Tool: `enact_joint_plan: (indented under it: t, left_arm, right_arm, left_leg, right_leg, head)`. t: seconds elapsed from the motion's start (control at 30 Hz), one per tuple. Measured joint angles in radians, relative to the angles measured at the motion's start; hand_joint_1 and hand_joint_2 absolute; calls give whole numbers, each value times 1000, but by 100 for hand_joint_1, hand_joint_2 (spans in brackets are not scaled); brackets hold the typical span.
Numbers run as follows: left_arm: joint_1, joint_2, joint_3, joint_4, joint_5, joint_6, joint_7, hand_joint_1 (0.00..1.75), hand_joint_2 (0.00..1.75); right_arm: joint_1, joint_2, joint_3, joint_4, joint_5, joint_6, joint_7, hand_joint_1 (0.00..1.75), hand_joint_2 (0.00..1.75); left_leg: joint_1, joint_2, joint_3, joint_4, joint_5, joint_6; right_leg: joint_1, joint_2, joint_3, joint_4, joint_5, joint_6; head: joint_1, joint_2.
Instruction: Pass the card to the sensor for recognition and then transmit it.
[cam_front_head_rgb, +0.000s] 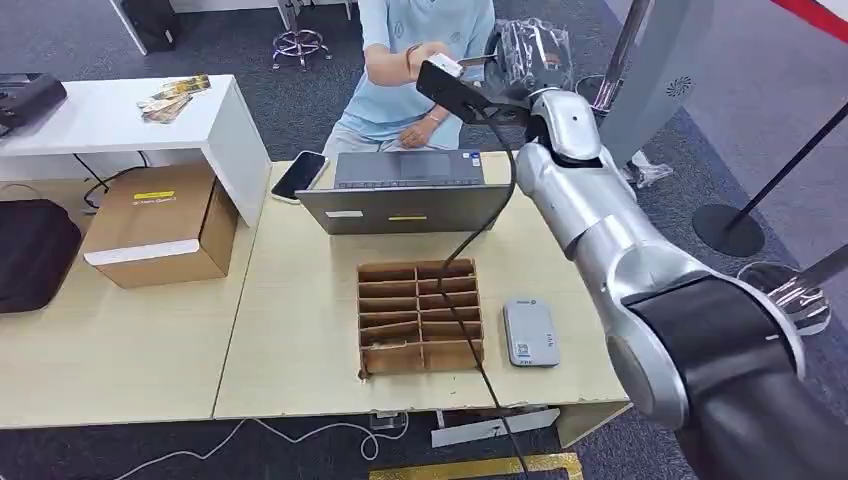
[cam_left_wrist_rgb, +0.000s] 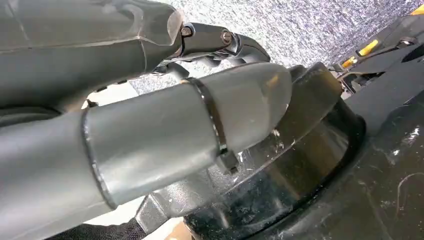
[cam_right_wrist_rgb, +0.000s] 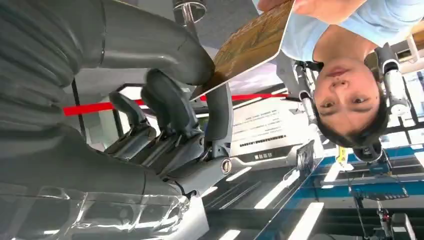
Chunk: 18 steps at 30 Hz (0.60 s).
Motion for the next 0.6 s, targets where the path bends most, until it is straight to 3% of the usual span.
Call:
enact_joint_plan:
  t: [0.43, 0.6]
  left_arm:
    - [-1, -2, 0, 0, -6, 0, 0, 0, 0]
    - [-1, -2, 0, 0, -6, 0, 0, 0, 0]
  right_arm:
    - [0, -1, -19, 0, -4, -8, -3, 0, 175]
    - [0, -2, -49, 0, -75, -32, -50, 0, 175]
  left_leg:
    - [0, 0, 0, 0, 0, 0]
    - [0, 0, 0, 0, 0, 0]
  right_leg:
    - [0, 0, 0, 0, 0, 0]
    - [0, 0, 0, 0, 0, 0]
  head:
    - [0, 0]
    - [0, 0]
